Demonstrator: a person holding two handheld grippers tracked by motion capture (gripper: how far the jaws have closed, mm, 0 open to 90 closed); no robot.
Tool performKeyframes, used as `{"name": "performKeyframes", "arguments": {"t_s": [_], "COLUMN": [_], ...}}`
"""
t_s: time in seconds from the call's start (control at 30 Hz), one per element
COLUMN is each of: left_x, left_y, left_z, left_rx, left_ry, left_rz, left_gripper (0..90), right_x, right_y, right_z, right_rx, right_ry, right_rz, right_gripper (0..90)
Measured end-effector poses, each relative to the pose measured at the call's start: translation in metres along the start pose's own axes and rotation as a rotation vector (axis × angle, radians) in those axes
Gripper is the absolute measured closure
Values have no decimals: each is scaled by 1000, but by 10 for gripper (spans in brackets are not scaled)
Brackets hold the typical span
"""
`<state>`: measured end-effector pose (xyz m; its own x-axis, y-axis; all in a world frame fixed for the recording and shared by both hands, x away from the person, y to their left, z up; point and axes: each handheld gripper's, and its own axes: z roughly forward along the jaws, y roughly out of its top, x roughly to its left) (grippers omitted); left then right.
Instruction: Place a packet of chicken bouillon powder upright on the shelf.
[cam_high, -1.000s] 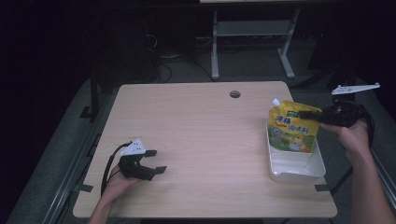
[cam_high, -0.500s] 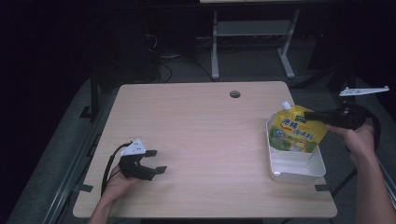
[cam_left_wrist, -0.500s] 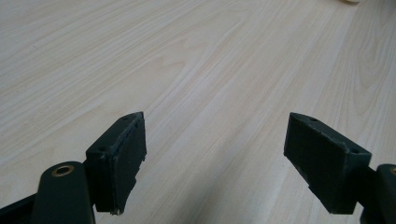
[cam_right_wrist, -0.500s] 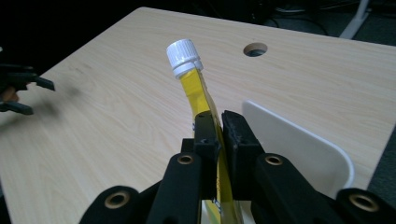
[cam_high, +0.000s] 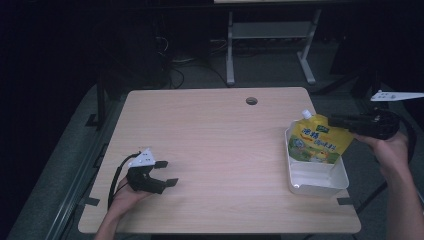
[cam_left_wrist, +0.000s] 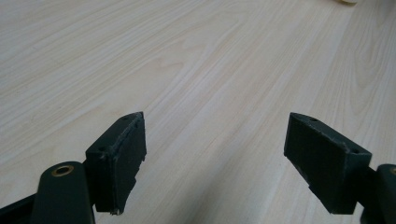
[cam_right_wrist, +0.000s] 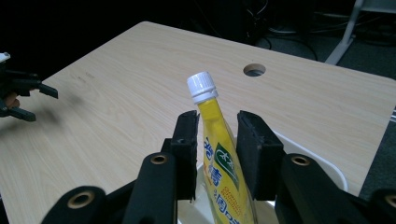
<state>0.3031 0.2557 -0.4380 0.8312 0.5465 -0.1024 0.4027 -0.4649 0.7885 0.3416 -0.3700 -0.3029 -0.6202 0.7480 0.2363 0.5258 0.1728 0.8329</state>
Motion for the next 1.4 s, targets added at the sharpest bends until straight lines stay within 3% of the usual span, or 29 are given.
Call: {"name": "performKeyframes", "arguments": {"t_s": [0.4, 0.73, 1.4], "left_x": [0, -1, -1], "left_y": [-1, -1, -1], "left_z": [-3, -5, -6], "left_rx": [-6, -13, -14], "left_ry": [-10, -5, -4], "left_rz": [-4, -5, 4], "left_gripper": [204, 198, 194], "right_x": [18, 35, 74], "right_y": [-1, -7, -38], "right_z": [-22, -29, -17], "right_rx": [-21, -15, 9], "right_ry": [-24, -26, 9], "right_rz": [-20, -38, -76], "right_gripper": [614, 590, 495]}}
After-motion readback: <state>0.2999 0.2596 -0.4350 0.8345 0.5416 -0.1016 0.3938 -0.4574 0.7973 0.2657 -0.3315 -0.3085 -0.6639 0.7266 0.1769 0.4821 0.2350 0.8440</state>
